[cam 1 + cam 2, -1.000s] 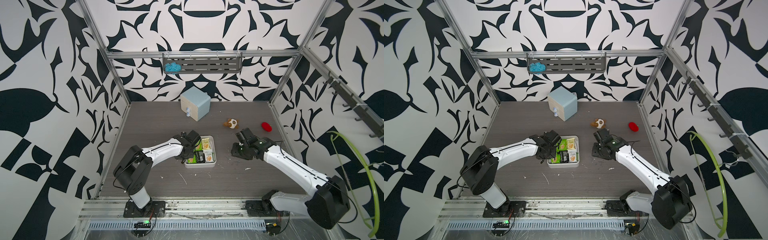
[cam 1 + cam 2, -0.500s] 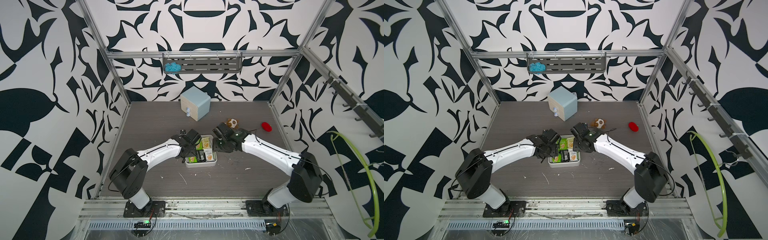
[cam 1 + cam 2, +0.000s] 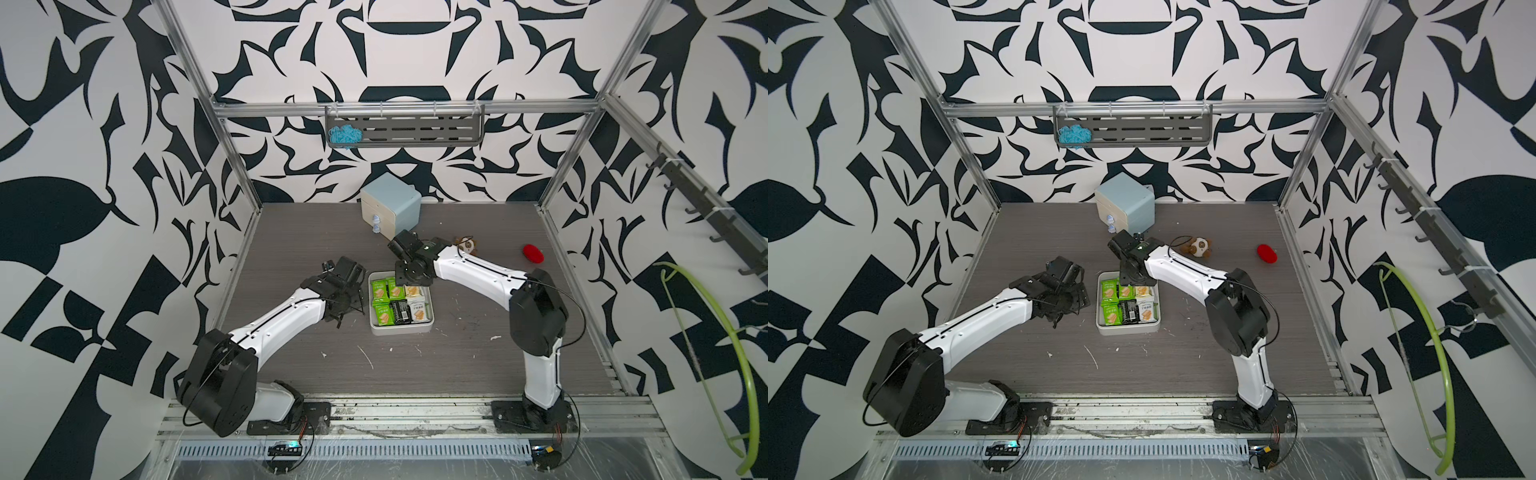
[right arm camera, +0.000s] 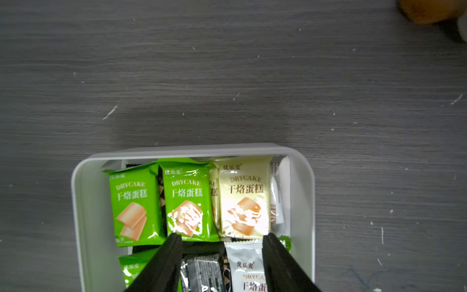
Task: Take the cookies out of the storage box
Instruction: Pick up the cookie from the storage box.
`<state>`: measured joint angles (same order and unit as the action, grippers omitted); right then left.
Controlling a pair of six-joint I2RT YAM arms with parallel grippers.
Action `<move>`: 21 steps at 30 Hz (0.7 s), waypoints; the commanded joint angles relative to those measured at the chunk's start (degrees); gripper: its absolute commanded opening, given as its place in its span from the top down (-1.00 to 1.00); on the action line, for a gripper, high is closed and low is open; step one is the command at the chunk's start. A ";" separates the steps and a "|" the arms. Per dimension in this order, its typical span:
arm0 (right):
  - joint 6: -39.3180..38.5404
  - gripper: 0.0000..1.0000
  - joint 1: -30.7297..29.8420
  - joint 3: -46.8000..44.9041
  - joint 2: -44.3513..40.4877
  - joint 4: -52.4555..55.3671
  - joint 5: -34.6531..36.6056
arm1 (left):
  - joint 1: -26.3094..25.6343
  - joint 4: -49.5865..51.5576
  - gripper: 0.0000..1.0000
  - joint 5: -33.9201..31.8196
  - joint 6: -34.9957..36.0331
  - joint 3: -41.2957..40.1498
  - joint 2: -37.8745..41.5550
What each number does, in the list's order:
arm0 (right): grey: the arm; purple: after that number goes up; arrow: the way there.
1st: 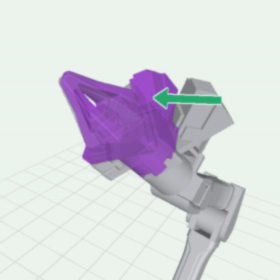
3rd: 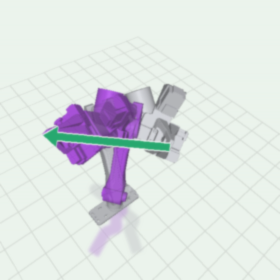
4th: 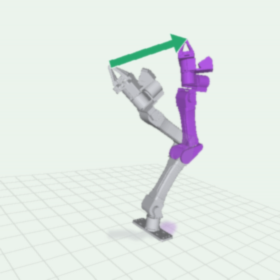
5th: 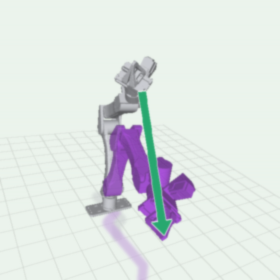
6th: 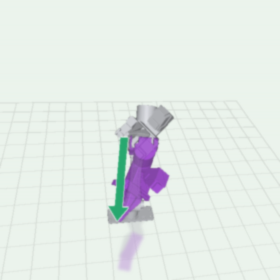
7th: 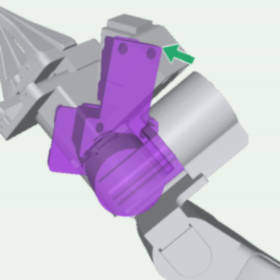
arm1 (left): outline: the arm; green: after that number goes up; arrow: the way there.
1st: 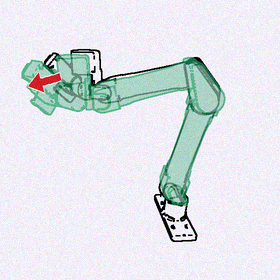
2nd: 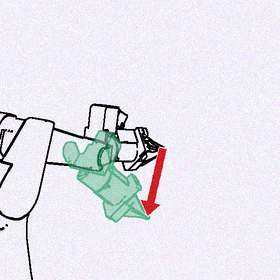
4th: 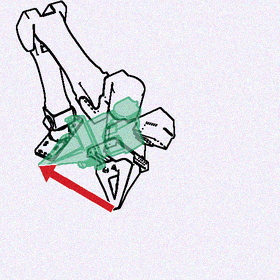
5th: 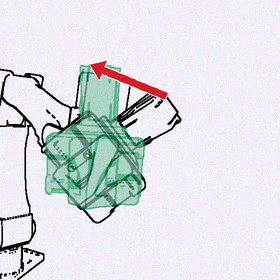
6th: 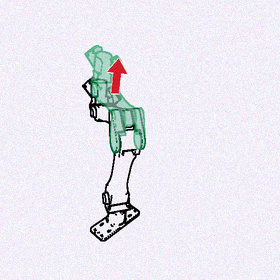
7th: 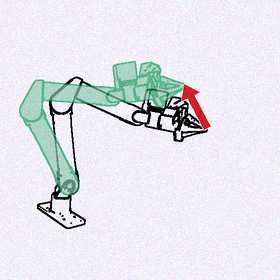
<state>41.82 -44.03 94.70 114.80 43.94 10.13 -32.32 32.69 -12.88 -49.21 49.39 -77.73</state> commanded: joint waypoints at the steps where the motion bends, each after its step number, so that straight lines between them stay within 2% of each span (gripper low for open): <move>1: -1.54 -0.15 -0.26 3.77 1.04 5.01 2.83 | 0.44 -0.40 -0.59 1.59 0.12 -0.93 1.45; 21: -3.33 -0.19 0.52 5.19 6.29 5.72 4.02 | 1.65 1.04 -0.60 1.90 0.14 -2.31 2.73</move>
<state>39.03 -43.92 98.96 122.34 48.49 12.53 -30.96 32.23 -11.09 -49.50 48.10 -76.42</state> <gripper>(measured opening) 0.597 0.798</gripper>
